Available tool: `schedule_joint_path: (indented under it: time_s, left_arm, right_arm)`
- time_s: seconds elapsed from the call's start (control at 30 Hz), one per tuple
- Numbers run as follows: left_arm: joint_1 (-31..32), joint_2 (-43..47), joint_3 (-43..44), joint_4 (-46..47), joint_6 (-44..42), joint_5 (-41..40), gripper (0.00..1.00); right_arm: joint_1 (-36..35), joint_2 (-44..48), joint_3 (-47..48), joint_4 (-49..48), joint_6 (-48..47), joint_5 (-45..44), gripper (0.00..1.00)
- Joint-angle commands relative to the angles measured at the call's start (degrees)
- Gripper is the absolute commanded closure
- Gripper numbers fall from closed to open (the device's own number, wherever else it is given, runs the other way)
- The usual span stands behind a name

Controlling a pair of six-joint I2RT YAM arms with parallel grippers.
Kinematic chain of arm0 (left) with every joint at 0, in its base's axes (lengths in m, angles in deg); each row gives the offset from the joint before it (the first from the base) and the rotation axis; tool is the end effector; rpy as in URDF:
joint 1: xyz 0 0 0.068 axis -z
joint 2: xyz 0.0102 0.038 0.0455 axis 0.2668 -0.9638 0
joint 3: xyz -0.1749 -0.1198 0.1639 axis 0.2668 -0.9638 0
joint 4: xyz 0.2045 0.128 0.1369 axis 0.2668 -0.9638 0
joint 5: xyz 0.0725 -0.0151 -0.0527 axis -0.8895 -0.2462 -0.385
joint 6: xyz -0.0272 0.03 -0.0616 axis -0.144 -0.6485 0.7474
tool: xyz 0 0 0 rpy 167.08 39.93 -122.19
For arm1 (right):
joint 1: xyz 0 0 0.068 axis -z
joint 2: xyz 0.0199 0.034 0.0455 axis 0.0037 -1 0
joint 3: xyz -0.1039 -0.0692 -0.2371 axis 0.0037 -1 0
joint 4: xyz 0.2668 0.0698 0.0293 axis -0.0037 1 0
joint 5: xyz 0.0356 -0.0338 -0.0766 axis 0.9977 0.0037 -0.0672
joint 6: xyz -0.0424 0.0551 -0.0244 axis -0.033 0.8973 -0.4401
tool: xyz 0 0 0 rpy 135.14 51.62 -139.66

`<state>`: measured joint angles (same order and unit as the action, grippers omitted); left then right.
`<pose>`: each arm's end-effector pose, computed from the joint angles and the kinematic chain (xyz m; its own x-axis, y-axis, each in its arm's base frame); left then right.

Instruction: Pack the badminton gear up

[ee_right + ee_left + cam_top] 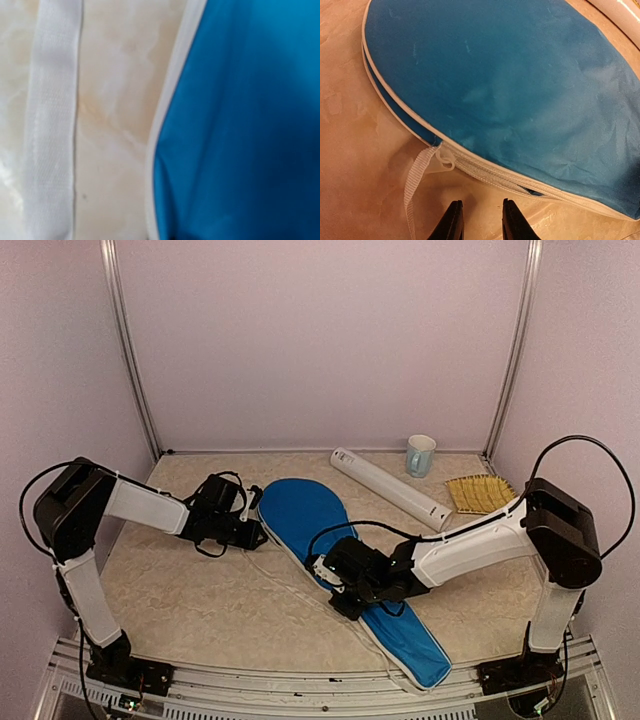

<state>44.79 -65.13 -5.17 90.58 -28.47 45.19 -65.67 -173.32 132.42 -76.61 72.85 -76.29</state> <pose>0.3291 -0.1961 0.0941 -0.7384 0.1957 -0.6454 0.4445 0.8609 -0.2475 0.1706 0.3485 0.0945 -0.4578 -0.7004 -0.5477 -0.7902 0.6028 -0.1105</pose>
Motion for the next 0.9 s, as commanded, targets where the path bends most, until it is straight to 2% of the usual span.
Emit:
schedule_joint_path:
  time_s: [0.0,0.2,0.4,0.87]
  left_arm:
    - [0.1,-2.0,1.9,-3.2,-1.9,-5.4,0.76]
    - [0.0,-3.6,4.4,-5.1,-4.3,-9.9,0.70]
    - [1.4,-6.2,9.6,-8.0,-9.1,-9.8,0.67]
    - [3.3,-12.3,19.3,-13.6,-17.9,-7.3,0.72]
  right_arm:
    - [-0.4,0.0,-3.1,6.0,0.2,3.9,1.00]
    - [-0.3,2.0,-4.5,6.3,-0.3,4.4,1.00]
    - [-0.3,2.7,-4.6,6.6,-1.3,5.6,1.00]
    - [0.1,4.7,-6.9,5.9,-2.1,6.6,1.00]
